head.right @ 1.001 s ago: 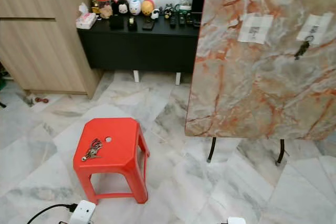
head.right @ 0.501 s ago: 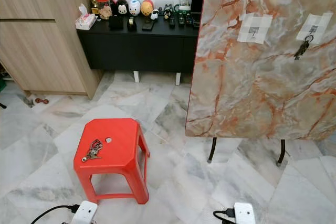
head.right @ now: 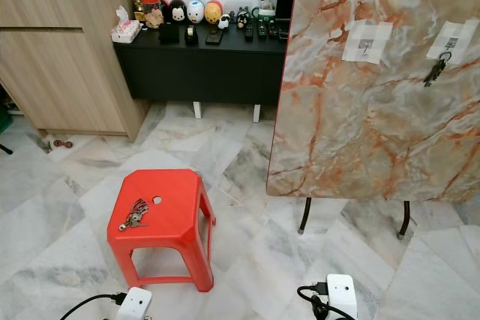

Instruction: Hang keys on a hook

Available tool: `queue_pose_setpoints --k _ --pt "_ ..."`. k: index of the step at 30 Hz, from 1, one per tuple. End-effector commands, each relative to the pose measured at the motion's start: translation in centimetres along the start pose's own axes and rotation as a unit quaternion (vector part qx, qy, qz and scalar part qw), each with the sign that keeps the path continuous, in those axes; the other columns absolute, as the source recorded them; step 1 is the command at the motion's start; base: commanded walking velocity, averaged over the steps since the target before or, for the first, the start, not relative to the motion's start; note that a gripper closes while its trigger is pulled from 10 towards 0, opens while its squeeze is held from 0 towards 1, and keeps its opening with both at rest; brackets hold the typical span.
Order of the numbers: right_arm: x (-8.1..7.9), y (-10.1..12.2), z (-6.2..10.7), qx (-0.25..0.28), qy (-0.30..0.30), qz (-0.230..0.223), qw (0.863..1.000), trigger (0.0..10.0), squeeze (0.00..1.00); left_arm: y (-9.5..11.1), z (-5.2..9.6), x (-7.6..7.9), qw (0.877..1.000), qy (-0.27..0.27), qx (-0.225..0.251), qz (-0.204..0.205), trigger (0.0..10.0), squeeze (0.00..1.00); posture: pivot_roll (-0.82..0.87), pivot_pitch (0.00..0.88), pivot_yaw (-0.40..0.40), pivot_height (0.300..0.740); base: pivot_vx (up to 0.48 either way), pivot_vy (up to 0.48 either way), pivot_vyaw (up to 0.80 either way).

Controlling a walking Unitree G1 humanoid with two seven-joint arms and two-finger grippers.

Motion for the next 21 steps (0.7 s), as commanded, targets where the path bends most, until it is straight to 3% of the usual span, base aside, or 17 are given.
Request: queue_pose_setpoints --k 1,21 --pt "0.4 -0.4 0.1 -0.009 -0.006 0.005 1.000 10.0 0.00 -0.7 0.0 0.6 1.000 -0.009 -0.019 -0.010 10.0 0.00 0.06 0.000 -0.043 0.740 -0.240 0.000 0.00" --pt "0.0 -0.5 0.1 -0.007 -0.007 0.010 1.000 10.0 0.00 -4.3 0.7 0.3 0.999 -0.014 -0.048 -0.018 10.0 0.00 0.06 0.000 -0.037 0.740 -0.271 0.000 0.00"
Point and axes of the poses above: a point about 5 cm out from each wrist's last joint towards the gripper, its own z axis pointing back from the gripper into the wrist, its own y axis along the axis of the wrist's last joint, x = y × z, the point moved 4 cm from there along -z, pointing out of the wrist towards the gripper, and after that the axes turned 10 degrees about -z, right-handed, at the moved point
